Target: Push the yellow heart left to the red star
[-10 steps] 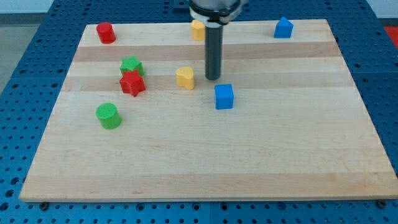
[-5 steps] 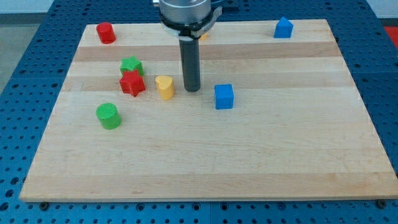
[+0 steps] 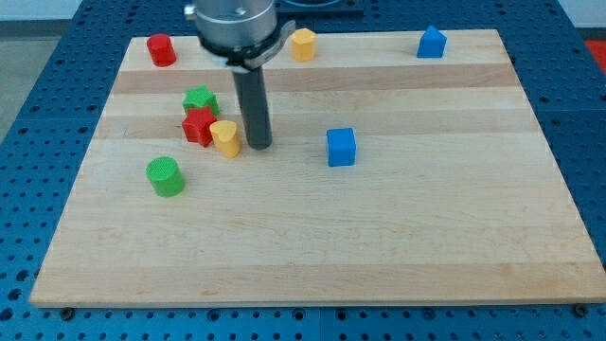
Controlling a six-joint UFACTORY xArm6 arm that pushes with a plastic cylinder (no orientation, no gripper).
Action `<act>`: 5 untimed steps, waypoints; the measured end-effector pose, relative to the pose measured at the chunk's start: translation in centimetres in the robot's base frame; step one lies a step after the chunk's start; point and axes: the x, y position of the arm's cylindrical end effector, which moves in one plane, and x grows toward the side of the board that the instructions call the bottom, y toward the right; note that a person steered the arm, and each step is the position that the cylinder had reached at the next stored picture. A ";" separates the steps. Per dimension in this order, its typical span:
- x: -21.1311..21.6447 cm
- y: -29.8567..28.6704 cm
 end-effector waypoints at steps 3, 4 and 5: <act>1.1 -7.0; 1.1 -5.8; 1.5 -2.1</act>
